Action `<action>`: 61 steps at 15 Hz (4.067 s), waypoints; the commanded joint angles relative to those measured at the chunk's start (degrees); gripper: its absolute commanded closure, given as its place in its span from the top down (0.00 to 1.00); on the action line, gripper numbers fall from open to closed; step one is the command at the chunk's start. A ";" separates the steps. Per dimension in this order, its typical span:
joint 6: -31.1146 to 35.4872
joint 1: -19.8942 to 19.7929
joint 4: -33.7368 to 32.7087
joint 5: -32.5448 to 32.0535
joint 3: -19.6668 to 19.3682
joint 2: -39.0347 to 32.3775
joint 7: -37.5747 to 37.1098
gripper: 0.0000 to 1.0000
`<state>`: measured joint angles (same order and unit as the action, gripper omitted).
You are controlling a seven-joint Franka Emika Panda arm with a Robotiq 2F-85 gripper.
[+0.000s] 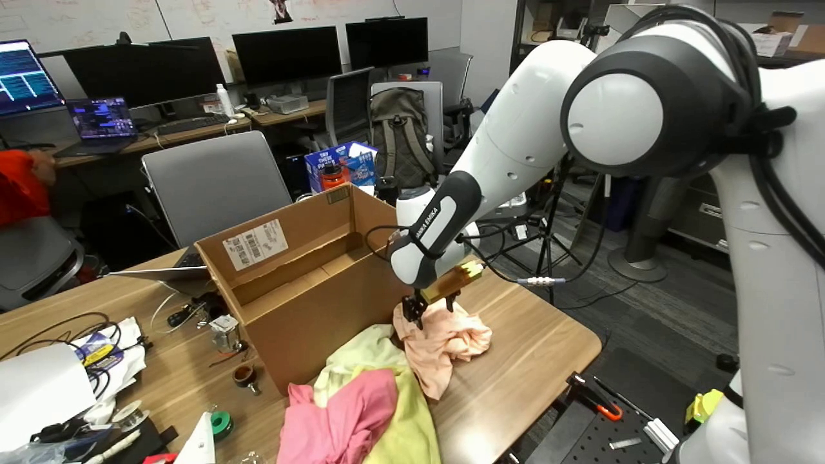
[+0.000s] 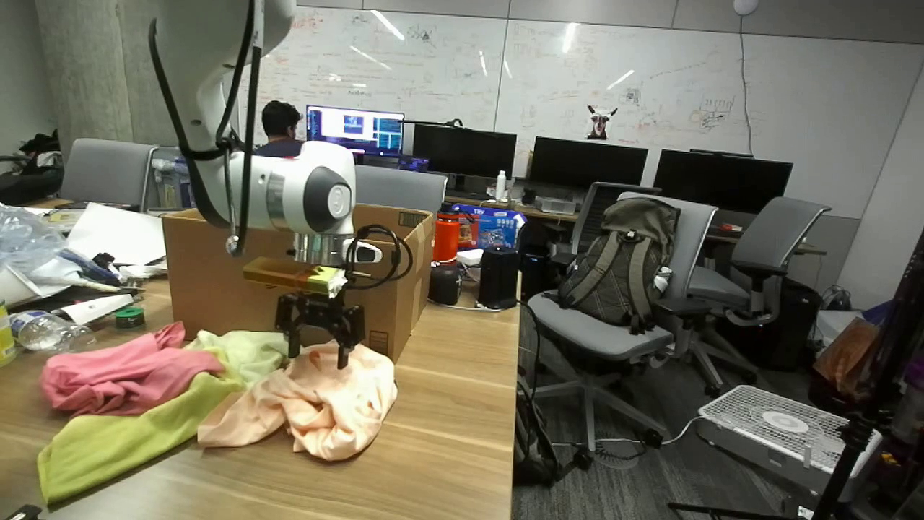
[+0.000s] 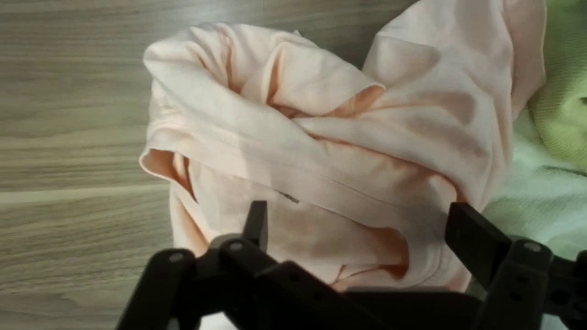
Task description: Pick up the clothes from the table and put them in the box
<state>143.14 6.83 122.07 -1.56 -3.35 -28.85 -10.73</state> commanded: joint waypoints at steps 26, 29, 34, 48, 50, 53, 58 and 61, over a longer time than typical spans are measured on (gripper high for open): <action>-0.20 -4.15 4.11 4.76 5.64 -2.54 4.90 1.00; -0.58 -4.43 3.46 5.00 5.75 -3.75 5.48 1.00; -1.19 -4.91 2.44 5.62 5.95 -5.60 6.37 1.00; -1.51 -6.51 0.66 6.17 5.75 -6.75 7.13 0.70; -1.31 -6.68 0.45 6.20 5.73 -6.65 7.21 0.53; -0.96 -6.86 0.41 6.19 5.63 -6.44 7.12 0.30; -0.05 -6.74 1.03 6.35 5.68 -5.51 6.73 0.00; 0.44 -6.30 1.71 6.44 5.38 -4.24 5.74 0.02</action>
<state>143.11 0.52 122.76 3.59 1.78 -35.42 -5.07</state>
